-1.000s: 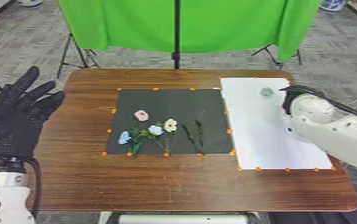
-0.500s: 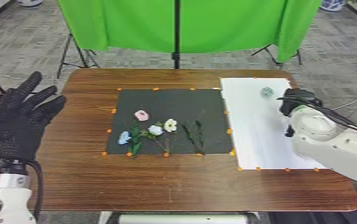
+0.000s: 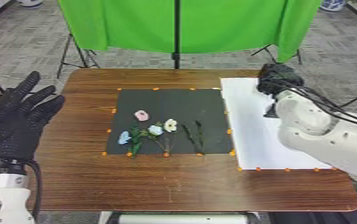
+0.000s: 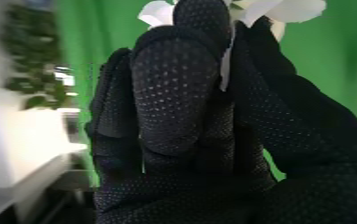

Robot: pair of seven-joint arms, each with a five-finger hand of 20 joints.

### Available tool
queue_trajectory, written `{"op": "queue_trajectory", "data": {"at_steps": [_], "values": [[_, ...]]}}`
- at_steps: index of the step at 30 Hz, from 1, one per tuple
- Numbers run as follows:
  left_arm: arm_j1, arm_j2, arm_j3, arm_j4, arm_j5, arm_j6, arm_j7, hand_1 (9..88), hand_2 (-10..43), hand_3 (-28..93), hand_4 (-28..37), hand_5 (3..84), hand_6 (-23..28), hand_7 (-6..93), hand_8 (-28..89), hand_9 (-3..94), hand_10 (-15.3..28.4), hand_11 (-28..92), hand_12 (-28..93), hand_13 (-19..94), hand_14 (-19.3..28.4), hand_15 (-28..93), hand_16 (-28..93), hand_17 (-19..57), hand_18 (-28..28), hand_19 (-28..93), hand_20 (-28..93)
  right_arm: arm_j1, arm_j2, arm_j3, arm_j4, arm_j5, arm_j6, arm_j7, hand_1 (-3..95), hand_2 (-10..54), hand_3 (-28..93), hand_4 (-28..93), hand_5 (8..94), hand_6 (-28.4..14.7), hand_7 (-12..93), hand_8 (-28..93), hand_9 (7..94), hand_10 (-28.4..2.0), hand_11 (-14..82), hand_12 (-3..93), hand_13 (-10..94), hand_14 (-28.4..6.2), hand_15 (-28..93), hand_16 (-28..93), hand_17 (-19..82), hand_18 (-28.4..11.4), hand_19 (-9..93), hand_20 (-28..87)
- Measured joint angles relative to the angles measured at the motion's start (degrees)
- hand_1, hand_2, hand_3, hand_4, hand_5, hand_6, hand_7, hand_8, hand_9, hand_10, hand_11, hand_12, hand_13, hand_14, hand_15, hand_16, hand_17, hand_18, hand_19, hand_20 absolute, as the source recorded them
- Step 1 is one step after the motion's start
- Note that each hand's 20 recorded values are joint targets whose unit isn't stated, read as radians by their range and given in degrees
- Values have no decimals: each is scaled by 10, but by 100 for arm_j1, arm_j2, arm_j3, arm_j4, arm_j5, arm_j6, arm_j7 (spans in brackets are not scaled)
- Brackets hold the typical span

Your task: Arrange flowers

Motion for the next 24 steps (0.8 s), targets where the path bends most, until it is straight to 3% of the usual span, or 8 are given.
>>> {"op": "queue_trajectory", "data": {"at_steps": [14,24], "values": [[-79,70,17,20,0,-4,-48,188,81,759,-283,319,70,110,-80,291,183,245,118,232,271,534,-98,-86,241,573,120,219,-1970,-453,260,172,-4,-236,556,-95,755,-283,803,21,319,30,937,-34,121,359,853,-2,592,218,402,-157,912,113],[-216,120,62,62,0,-11,-75,189,81,758,-283,319,71,110,-81,290,183,245,118,232,272,534,-99,-86,241,574,120,83,-2465,-454,395,253,-165,-158,555,-95,753,-283,797,23,326,29,937,-34,117,361,848,-6,599,209,398,-158,911,117]]}}
